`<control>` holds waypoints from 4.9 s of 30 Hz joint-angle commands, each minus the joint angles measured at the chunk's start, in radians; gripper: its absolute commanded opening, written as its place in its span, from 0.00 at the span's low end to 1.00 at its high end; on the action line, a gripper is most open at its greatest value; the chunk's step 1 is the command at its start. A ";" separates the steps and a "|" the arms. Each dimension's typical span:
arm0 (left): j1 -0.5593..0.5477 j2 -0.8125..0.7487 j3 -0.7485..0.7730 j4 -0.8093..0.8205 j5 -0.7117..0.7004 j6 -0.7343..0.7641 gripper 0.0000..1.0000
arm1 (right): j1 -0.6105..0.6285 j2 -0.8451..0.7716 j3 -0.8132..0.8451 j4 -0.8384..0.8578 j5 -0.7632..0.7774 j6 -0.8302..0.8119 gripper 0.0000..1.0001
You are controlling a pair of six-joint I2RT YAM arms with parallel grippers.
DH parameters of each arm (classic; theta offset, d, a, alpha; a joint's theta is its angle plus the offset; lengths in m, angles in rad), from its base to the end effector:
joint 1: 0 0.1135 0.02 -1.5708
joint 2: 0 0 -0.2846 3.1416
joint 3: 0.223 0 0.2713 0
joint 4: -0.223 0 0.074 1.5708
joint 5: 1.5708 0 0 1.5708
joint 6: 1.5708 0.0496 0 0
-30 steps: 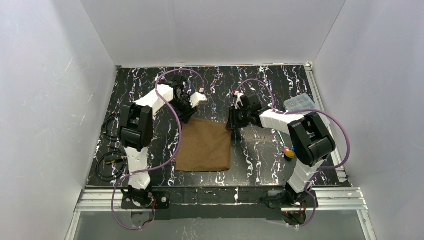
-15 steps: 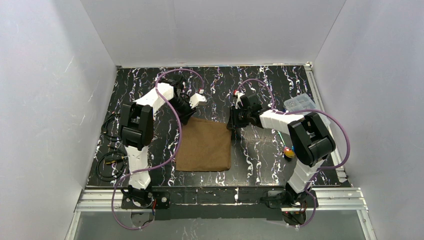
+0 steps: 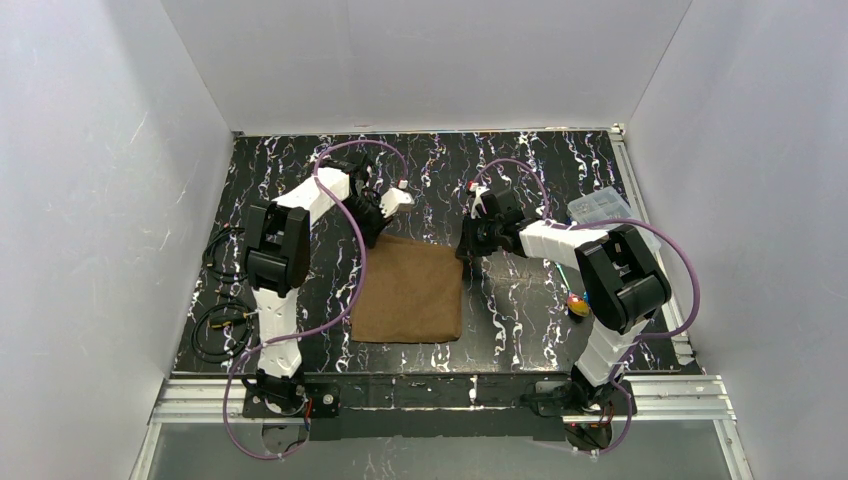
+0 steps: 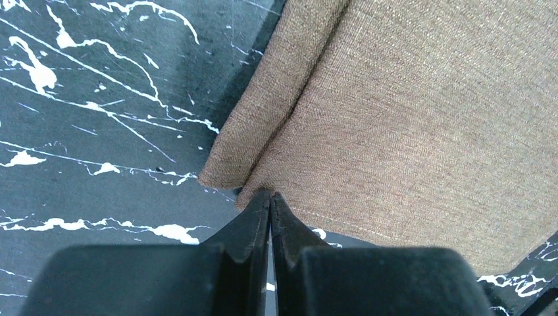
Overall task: Fold the napkin into a case and place the utensils inside
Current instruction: Turn over the upper triangle folded napkin at the center of the board, then pick up the lower triangle-folded napkin from the center of the board.
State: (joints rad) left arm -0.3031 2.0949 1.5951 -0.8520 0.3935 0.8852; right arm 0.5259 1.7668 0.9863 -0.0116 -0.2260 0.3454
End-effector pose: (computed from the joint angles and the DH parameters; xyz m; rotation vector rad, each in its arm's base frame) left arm 0.4233 -0.1523 0.1688 1.6111 2.2756 -0.4443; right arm 0.3331 0.2062 0.1620 -0.3334 2.4225 0.6742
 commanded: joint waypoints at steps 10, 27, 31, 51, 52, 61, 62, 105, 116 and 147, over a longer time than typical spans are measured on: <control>0.005 -0.088 0.038 0.017 0.066 -0.078 0.00 | 0.004 -0.040 0.026 0.042 0.002 0.004 0.02; 0.007 0.013 0.114 -0.124 -0.002 -0.053 0.32 | -0.008 -0.027 -0.034 0.073 0.026 -0.006 0.02; 0.009 0.048 0.108 -0.123 -0.009 -0.065 0.32 | -0.007 -0.031 -0.036 0.080 0.018 -0.004 0.02; 0.009 -0.031 0.065 -0.099 0.060 -0.090 0.00 | -0.008 -0.044 -0.049 0.091 0.007 0.010 0.01; 0.009 -0.041 0.064 -0.098 0.060 -0.092 0.00 | -0.008 -0.046 -0.051 0.093 0.007 0.011 0.01; 0.005 -0.037 0.124 -0.074 0.043 -0.121 0.00 | -0.009 -0.047 -0.048 0.096 0.008 0.013 0.03; 0.002 -0.025 0.132 -0.064 0.037 -0.123 0.00 | -0.009 -0.047 -0.048 0.097 0.010 0.012 0.04; -0.118 -0.185 0.096 -0.154 0.102 -0.286 0.79 | -0.018 -0.081 -0.030 0.063 0.064 0.066 0.47; -0.359 -0.374 -0.265 -0.089 0.199 -0.150 0.61 | -0.025 -0.020 -0.025 0.129 0.021 0.101 0.28; -0.673 -0.346 -0.514 0.311 -0.048 0.104 0.36 | -0.030 0.075 0.013 0.173 0.047 0.076 0.07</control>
State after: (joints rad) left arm -0.9688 1.7195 1.0740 -0.5560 0.3511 0.9531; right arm 0.5034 1.8217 0.9962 0.1040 -0.2039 0.4332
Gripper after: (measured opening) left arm 0.367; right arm 0.054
